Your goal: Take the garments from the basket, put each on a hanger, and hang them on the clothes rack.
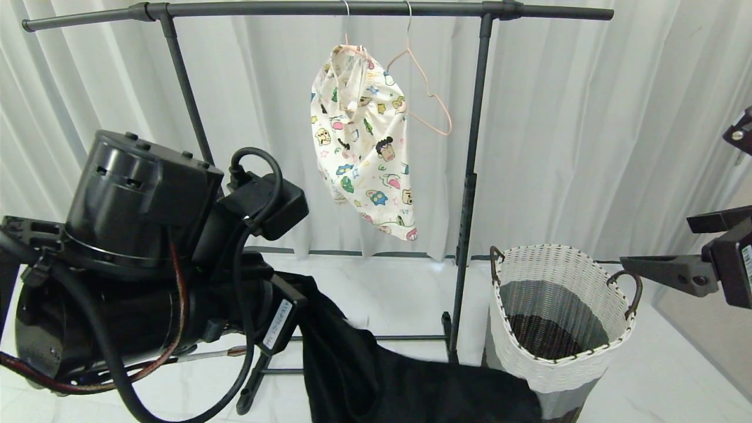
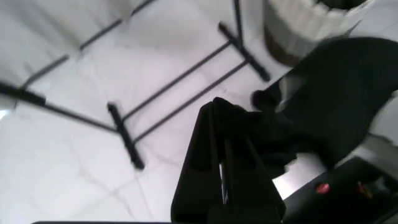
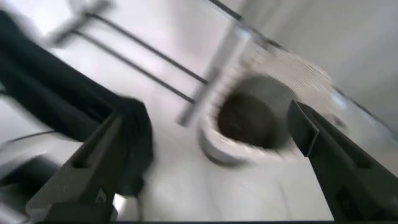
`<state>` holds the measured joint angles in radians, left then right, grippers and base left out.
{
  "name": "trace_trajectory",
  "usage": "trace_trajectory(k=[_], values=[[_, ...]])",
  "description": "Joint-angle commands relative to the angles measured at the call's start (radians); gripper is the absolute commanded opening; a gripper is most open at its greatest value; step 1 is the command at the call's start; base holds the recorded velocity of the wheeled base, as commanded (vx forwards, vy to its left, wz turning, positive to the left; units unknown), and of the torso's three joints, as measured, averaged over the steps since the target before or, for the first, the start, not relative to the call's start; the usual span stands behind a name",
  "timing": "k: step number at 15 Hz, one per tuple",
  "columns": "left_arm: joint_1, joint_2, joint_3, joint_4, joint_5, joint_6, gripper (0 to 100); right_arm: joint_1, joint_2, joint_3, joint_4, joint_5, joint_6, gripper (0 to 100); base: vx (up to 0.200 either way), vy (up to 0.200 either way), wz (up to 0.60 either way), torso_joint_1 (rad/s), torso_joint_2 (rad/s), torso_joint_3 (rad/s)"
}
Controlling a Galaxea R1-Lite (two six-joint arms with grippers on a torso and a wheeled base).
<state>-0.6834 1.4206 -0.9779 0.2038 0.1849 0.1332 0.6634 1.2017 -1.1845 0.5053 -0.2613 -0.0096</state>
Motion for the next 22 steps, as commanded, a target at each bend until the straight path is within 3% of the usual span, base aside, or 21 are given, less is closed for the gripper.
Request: trace_trajectory(k=[1, 2, 3, 5, 6, 8, 11, 18, 22], values=[[0.024, -0.046, 0.061, -0.001, 0.001, -0.001, 0, -0.007, -0.027, -0.003, -0.001, 0.099, 0.022, 100, 0.0, 0.0, 0.0, 0.0, 0.0, 0.0], [0.024, -0.057, 0.073, -0.001, 0.001, -0.001, 0, -0.011, -0.036, 0.005, 0.002, 0.132, 0.022, 100, 0.0, 0.0, 0.0, 0.0, 0.0, 0.0], [0.027, -0.074, 0.084, -0.001, 0.002, -0.009, 0, -0.03, -0.034, 0.019, 0.007, 0.096, 0.022, 100, 0.0, 0.0, 0.0, 0.0, 0.0, 0.0], [0.105, -0.135, 0.102, 0.0, 0.004, -0.001, 0, -0.111, -0.016, 0.042, 0.055, -0.078, -0.024, 100, 0.0, 0.0, 0.0, 0.0, 0.0, 0.0], [0.159, -0.166, 0.104, 0.0, -0.002, -0.003, 0, -0.162, -0.011, 0.052, 0.062, -0.13, -0.044, 100, 0.0, 0.0, 0.0, 0.0, 0.0, 0.0], [0.306, -0.209, 0.104, 0.002, -0.01, 0.0, 0, -0.231, -0.017, 0.101, 0.061, -0.147, -0.059, 100, 0.0, 0.0, 0.0, 0.0, 0.0, 0.0], [0.415, -0.229, 0.117, 0.002, -0.007, 0.0, 0, -0.24, -0.047, 0.158, 0.05, -0.182, -0.135, 100, 0.0, 0.0, 0.0, 0.0, 0.0, 0.0], [0.401, -0.249, 0.188, 0.0, 0.021, -0.007, 0, -0.278, 0.004, 0.194, -0.05, -0.217, -0.135, 100, 0.0, 0.0, 0.0, 0.0, 0.0, 0.0], [0.4, -0.247, 0.186, 0.0, 0.022, -0.004, 0, -0.286, 0.065, 0.2, -0.174, -0.19, 0.051, 100, 0.0, 0.0, 0.0, 0.004, -0.02, -0.007]])
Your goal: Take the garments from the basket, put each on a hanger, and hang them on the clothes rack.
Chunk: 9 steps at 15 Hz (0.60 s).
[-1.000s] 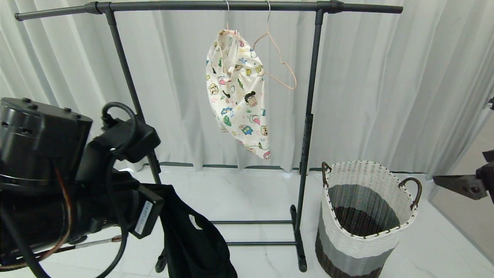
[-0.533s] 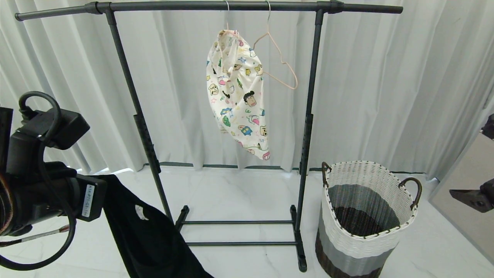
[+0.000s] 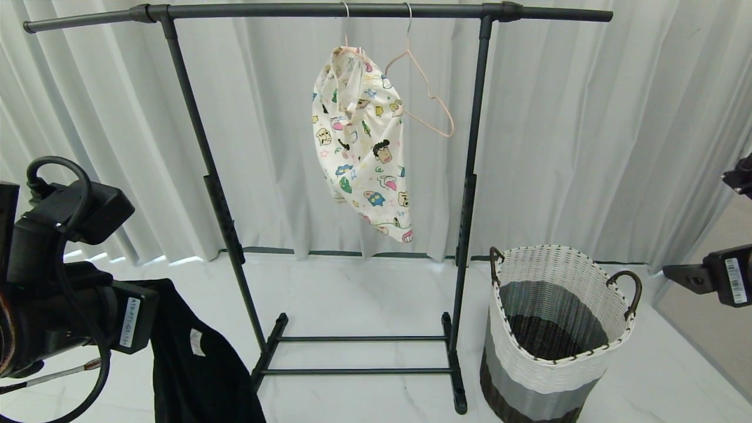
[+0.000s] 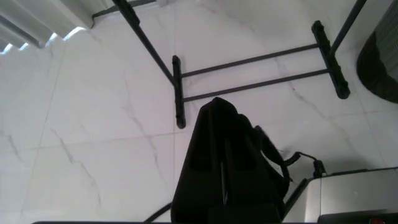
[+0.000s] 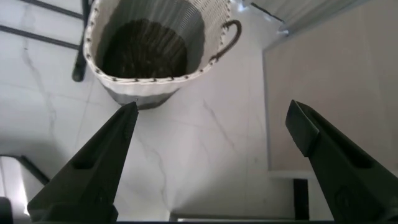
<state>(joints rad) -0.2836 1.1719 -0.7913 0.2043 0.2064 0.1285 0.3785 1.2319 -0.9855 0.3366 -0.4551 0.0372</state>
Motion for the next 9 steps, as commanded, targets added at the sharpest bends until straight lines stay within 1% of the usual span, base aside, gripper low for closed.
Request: trace_trajectory(k=[1, 4, 5, 6, 9], values=[[0.0, 0.005, 0.0, 0.0, 0.001, 0.002, 0, -0.003, 0.046, -0.001, -0.022, 0.004, 0.026, 100, 0.0, 0.0, 0.0, 0.051, -0.25, -0.193], [0.0, 0.006, 0.0, -0.002, 0.002, 0.008, 0, -0.009, 0.061, -0.007, -0.048, 0.006, 0.032, 100, 0.0, 0.0, 0.0, 0.076, -0.24, -0.268], [0.0, 0.006, 0.0, -0.003, 0.005, 0.011, 0, -0.009, 0.067, -0.012, -0.067, 0.006, 0.03, 100, 0.0, 0.0, 0.0, 0.198, -0.5, -0.305], [0.0, 0.005, 0.001, -0.009, 0.025, 0.013, 0, -0.009, 0.075, -0.025, -0.088, 0.006, 0.03, 100, 0.0, 0.0, 0.0, 0.183, -0.58, -0.305], [0.0, 0.028, 0.001, -0.054, 0.085, 0.011, 0, -0.009, 0.081, -0.038, -0.094, 0.007, 0.03, 100, 0.0, 0.0, 0.0, 0.168, -0.5, -0.284]])
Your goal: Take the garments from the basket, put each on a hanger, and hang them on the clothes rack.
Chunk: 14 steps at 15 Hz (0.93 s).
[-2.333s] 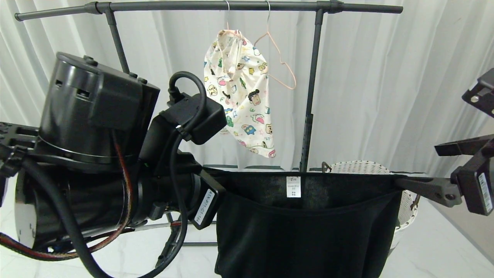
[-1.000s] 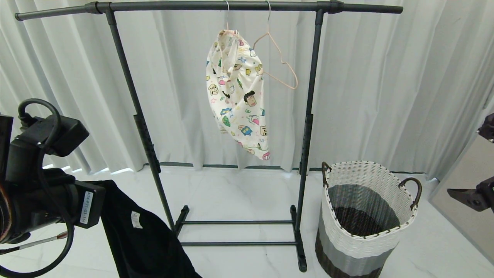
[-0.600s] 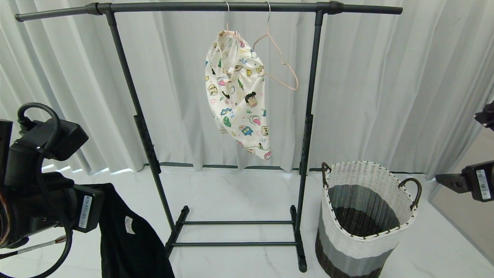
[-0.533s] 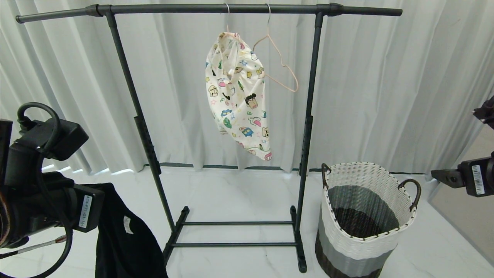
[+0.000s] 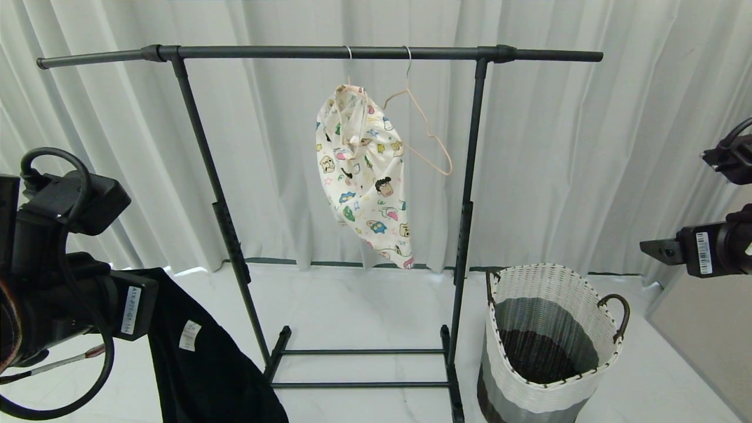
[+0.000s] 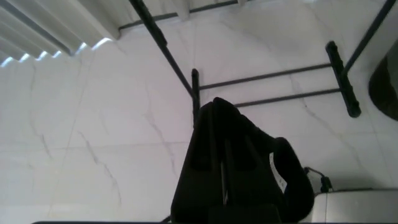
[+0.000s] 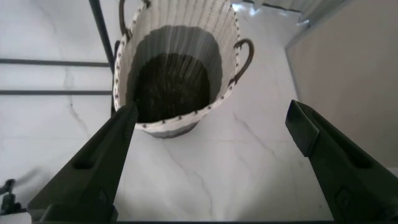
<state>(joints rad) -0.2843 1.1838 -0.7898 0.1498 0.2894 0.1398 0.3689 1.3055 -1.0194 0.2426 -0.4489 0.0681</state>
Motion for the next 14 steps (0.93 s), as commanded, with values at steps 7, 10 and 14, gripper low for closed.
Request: trace_trajectory(k=[7, 10, 14], values=[[-0.013, 0.023, 0.023, -0.027, 0.011, 0.001, 0, 0.004, 0.006, -0.002, -0.031, 0.003, 0.001, 100, 0.0, 0.0, 0.0, 0.194, -0.47, -0.281], [-0.036, 0.025, 0.021, -0.027, 0.011, 0.003, 0, 0.008, 0.0, 0.007, -0.037, 0.003, -0.004, 100, 0.0, 0.0, 0.0, 0.217, -0.5, -0.279], [-0.038, 0.037, 0.02, -0.027, 0.011, 0.003, 0, 0.008, 0.0, 0.025, -0.098, 0.003, -0.019, 100, 0.0, 0.0, 0.0, 0.139, -0.31, -0.176]])
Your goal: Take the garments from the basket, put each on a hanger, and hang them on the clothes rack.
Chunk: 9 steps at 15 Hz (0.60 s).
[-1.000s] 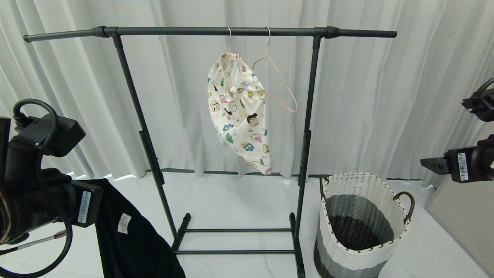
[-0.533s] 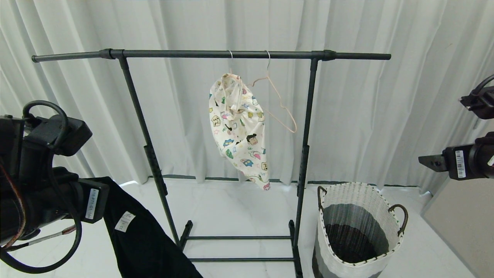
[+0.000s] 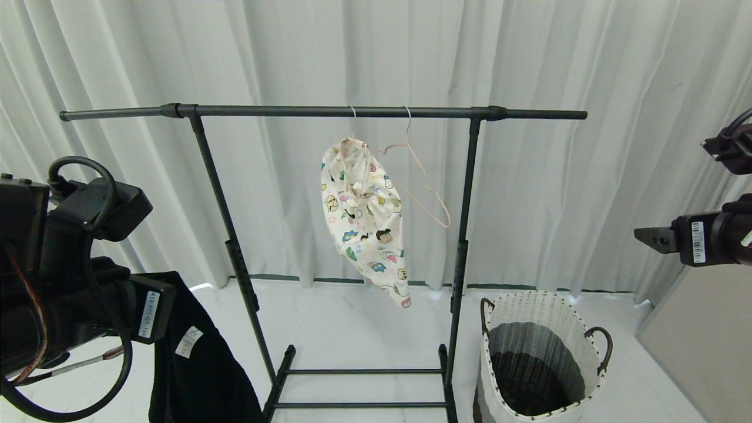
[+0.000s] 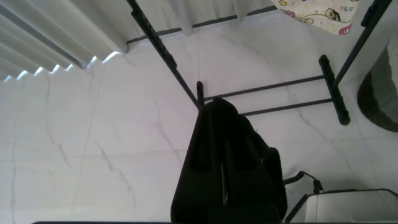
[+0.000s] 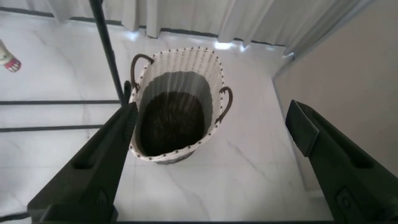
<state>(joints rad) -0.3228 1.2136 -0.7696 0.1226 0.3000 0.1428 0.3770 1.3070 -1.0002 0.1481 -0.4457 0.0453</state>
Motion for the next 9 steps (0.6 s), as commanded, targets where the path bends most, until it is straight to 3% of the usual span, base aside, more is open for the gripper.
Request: trace_trajectory(k=[1, 5, 7, 9], values=[[0.001, 0.01, -0.004, 0.0, 0.001, 0.0, 0, 0.003, -0.009, 0.015, -0.005, -0.001, -0.018, 100, 0.0, 0.0, 0.0, 0.027, -0.07, -0.041], [0.001, 0.004, -0.019, 0.0, 0.001, -0.003, 0, 0.014, -0.035, 0.023, -0.018, 0.002, -0.056, 100, 0.0, 0.0, 0.0, 0.0, 0.0, 0.0], [0.001, 0.001, -0.025, 0.0, 0.001, -0.003, 0, 0.013, -0.04, 0.029, -0.055, 0.05, -0.055, 100, 0.0, 0.0, 0.0, 0.0, 0.0, 0.0], [0.001, 0.001, -0.03, 0.0, 0.001, -0.003, 0, 0.011, -0.037, 0.029, -0.082, 0.085, -0.056, 100, 0.0, 0.2, 0.0, -0.002, 0.0, 0.002]])
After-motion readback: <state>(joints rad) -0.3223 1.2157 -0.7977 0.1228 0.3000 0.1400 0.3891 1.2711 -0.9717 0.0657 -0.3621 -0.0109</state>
